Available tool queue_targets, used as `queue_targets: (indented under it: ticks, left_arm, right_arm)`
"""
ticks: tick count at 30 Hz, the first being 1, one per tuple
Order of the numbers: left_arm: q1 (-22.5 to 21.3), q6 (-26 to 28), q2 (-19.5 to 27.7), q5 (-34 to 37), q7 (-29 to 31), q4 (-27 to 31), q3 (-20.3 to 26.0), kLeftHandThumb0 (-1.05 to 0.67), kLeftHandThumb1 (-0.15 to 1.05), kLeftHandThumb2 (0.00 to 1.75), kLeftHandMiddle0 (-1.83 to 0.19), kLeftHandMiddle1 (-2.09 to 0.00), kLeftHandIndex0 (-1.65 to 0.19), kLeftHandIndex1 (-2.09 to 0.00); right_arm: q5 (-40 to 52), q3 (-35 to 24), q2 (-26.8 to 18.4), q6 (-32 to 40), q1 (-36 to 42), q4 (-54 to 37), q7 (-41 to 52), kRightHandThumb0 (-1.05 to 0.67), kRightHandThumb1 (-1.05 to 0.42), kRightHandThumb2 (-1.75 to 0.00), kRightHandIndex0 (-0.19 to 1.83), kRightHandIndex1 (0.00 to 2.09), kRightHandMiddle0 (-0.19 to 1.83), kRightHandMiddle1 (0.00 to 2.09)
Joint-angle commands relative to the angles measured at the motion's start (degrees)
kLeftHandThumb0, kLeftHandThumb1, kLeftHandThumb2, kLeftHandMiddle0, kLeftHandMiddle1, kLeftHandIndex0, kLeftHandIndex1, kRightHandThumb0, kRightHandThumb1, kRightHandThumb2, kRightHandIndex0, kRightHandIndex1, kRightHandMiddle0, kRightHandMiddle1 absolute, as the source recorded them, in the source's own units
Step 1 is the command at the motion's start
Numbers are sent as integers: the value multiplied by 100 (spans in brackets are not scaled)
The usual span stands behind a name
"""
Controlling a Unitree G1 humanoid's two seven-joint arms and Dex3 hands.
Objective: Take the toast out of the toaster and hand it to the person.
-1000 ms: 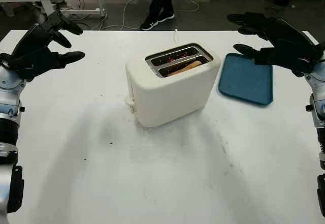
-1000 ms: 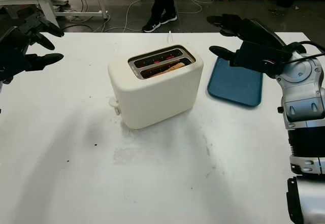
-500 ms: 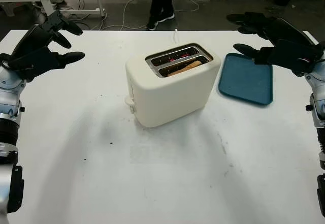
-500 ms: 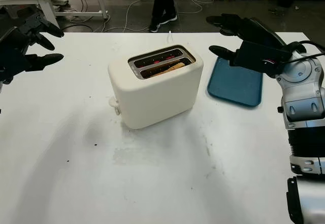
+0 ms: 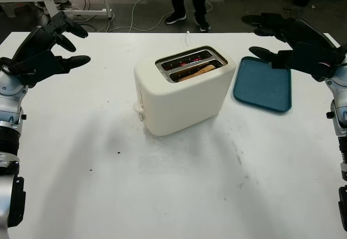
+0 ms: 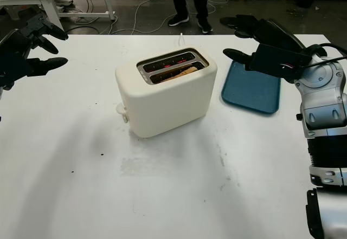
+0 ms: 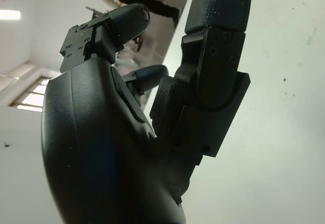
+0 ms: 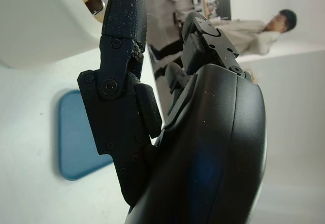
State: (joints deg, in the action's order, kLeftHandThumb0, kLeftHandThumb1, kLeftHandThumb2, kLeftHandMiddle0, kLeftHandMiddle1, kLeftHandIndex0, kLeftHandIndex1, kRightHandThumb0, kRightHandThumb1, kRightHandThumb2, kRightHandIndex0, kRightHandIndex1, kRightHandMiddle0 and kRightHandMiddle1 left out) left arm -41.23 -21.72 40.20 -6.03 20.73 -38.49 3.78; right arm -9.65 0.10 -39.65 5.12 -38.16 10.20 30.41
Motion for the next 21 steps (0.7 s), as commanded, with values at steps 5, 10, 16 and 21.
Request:
queue_targets:
  ticks: [5,10,16,21]
  left_arm:
    - [-21,-83,-7,-31,-69,14,15,-105,92,27,0,-169,0,-140]
    - [-24,-35,-19,6,-35,12,23,-105,92,27,0,-169,0,-140]
    - [-10,-38,-22,9,-38,42,25,-105,92,27,0,-170,0,-141]
    - [-17,-62,-25,9,-44,12,28,-105,92,27,0,-170,0,-141]
  right_arm:
    - [-8,-11,-5,13,-82,-22,-52,-84,-92,-52,2,64,32,1]
    - [30,-17,-3,-67,-96,55,-4,-85,-92,-53,2,63,32,1]
    - [48,-38,21,-5,-77,-14,-25,-84,-92,-52,2,63,32,1]
    - [11,-26,22,-109,-90,81,-83,-85,-92,-52,4,64,33,1]
